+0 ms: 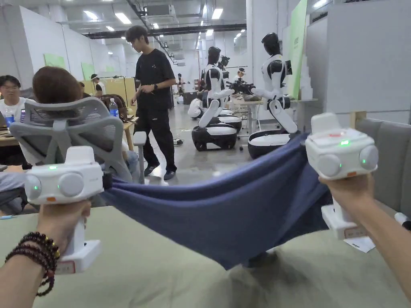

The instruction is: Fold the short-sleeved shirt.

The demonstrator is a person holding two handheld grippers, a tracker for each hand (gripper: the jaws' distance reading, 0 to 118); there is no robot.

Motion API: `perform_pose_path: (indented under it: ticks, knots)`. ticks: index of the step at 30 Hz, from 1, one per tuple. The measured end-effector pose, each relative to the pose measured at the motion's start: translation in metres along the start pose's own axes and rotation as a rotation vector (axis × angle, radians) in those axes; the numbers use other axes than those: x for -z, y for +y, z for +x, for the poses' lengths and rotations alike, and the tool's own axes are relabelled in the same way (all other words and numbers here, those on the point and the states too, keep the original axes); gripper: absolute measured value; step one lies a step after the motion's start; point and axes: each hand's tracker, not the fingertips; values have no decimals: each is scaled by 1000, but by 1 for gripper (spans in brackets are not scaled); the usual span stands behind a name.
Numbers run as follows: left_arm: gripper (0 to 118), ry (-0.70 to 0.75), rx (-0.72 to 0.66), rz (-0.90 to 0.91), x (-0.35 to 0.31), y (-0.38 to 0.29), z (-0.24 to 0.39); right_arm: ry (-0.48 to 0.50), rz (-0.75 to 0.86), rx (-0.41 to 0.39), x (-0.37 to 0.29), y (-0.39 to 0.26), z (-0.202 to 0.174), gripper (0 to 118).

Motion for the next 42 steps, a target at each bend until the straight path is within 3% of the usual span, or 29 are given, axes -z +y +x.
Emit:
perform_pose_path:
  ticks: [4,6,8,13,17,23,25,26,28,29,30,31,32,33,34,36,37,38,39,40,42]
  knots:
    - [1,-8,-28,-100,7,-55,-2,57,-171,43,19,-67,-2,6]
    - [1,-30,-27,-109,-4,-64,-7,69,-180,49,10,-80,2,6]
    - [1,-61,-49,-79,-30,-72,-12,97,-163,104,-23,-90,10,6]
    - [1,-98,-58,-70,-120,-123,-24,191,-239,24,-136,-131,14,6]
    - [1,-69,-12,-191,-182,-187,-35,201,-322,63,-213,-181,16,6]
    - [1,-84,29,-417,-222,-255,-45,250,-622,-32,-264,-247,0,6]
    - [1,-80,75,-433,-221,-268,-44,239,-629,-39,-262,-260,-3,7]
    - [3,-80,70,-425,-220,-272,-45,223,-644,-24,-261,-265,-2,11]
    - [11,-77,20,-432,-220,-272,-47,221,-642,26,-262,-263,0,33]
    - [11,-75,-27,-417,-220,-270,-50,214,-638,36,-265,-259,3,33]
    - [30,-55,-43,-398,-221,-268,-52,214,-630,45,-268,-255,6,66]
    - [75,-29,-39,-384,-222,-266,-54,222,-605,56,-271,-251,8,107]
    - [107,-3,-33,-374,-224,-264,-55,230,-560,74,-275,-245,10,118]
    - [118,22,-28,-354,-227,-262,-55,227,-502,81,-283,-237,14,113]
    - [111,7,-56,-290,-236,-256,-56,223,-489,93,-287,-231,17,112]
    - [111,-5,-54,-296,-242,-251,-55,214,-469,90,-291,-221,17,111]
    - [101,-2,-68,-298,-245,-247,-55,213,-443,67,-287,-218,13,97]
    - [79,4,-81,-277,-250,-245,-54,208,-432,40,-283,-215,9,74]
    - [44,6,-80,-252,-252,-245,-54,200,-426,18,-282,-212,6,38]
    - [0,11,-76,-237,-254,-245,-54,189,-415,2,-280,-212,2,0]
    - [0,51,-64,-233,-255,-245,-50,185,-414,3,-272,-213,-4,0]
